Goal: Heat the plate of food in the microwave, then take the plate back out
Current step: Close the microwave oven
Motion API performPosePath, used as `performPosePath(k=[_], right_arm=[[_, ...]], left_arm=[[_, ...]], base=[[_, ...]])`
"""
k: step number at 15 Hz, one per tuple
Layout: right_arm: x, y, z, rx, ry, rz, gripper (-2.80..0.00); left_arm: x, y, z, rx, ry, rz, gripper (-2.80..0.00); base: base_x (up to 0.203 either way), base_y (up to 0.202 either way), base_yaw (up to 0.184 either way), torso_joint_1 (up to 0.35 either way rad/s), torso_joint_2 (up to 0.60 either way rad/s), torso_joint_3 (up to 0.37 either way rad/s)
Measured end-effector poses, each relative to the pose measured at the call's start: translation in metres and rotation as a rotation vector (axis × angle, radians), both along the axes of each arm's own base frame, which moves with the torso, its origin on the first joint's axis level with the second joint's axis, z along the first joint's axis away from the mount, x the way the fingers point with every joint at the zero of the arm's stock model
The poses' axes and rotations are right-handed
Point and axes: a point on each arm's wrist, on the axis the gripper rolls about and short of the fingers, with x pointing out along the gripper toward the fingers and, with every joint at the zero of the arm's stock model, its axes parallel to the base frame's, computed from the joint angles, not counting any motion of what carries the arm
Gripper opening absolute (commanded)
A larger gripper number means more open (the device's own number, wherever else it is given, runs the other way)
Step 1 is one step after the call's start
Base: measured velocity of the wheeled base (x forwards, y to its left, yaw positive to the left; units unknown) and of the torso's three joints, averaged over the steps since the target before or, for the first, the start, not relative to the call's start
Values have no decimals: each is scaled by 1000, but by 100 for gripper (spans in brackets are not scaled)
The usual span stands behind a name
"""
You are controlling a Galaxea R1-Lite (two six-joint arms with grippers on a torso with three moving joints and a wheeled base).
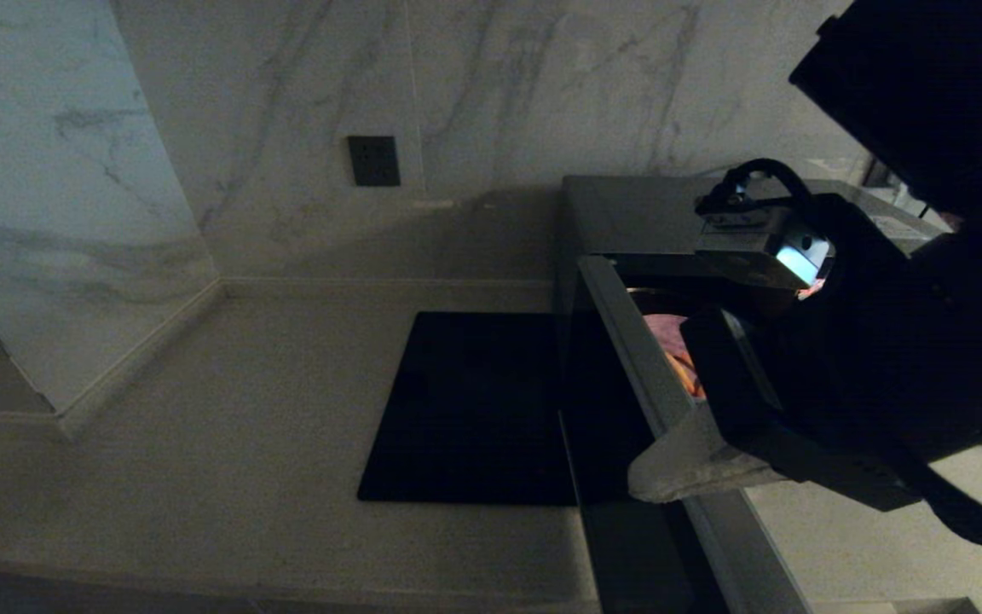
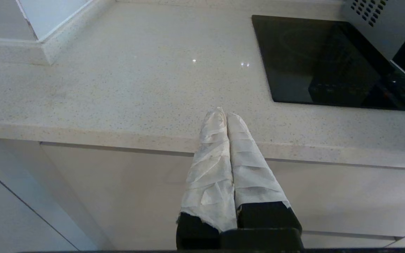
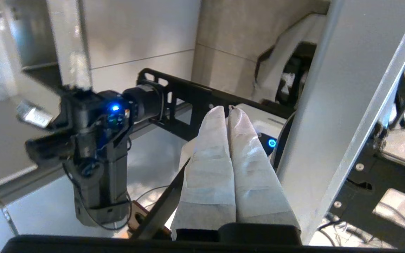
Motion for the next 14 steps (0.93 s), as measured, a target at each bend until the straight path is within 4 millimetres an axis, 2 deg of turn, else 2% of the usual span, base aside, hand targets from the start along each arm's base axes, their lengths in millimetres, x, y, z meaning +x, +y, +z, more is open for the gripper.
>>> performPosePath(k=[9,14], right_arm=[[7,4,-18,-116,-18,-110,-280],[8,0,-21,-194,-91,-225,-280]], left_arm=[[0,0,0,0,-1,0,-280],[0,0,0,0,0,0,-280]], base=[[0,0,0,0,0,0],[0,0,0,0,0,0]])
